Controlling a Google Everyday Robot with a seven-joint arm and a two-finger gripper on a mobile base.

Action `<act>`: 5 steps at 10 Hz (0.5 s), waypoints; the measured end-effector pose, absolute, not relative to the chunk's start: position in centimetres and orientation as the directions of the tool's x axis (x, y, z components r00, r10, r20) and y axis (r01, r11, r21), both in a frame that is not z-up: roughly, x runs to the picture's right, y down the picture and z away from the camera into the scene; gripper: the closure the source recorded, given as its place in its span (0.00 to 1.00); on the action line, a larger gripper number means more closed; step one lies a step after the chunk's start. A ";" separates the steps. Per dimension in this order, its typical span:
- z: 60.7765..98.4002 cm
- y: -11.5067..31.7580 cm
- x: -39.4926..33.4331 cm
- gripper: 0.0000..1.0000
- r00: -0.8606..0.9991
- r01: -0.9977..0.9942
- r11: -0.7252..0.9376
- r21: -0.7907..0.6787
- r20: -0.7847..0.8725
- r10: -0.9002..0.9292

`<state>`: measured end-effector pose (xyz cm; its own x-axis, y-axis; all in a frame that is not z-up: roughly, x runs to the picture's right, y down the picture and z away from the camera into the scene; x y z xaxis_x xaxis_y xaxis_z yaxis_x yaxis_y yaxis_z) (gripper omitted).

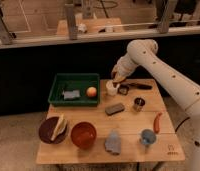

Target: Place grapes in paper cup

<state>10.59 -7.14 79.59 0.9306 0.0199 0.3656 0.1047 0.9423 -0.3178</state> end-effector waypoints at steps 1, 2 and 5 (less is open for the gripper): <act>79.5 -7.6 10.8 0.97 0.932 0.098 0.943 -0.318 0.361 0.025; 79.3 -8.2 10.9 0.97 0.931 0.088 0.943 -0.320 0.363 0.037; 80.7 -8.6 11.1 0.97 0.928 0.075 0.940 -0.333 0.369 0.057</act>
<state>11.10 -8.60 80.67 0.9278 0.0565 0.3689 0.0751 0.9399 -0.3331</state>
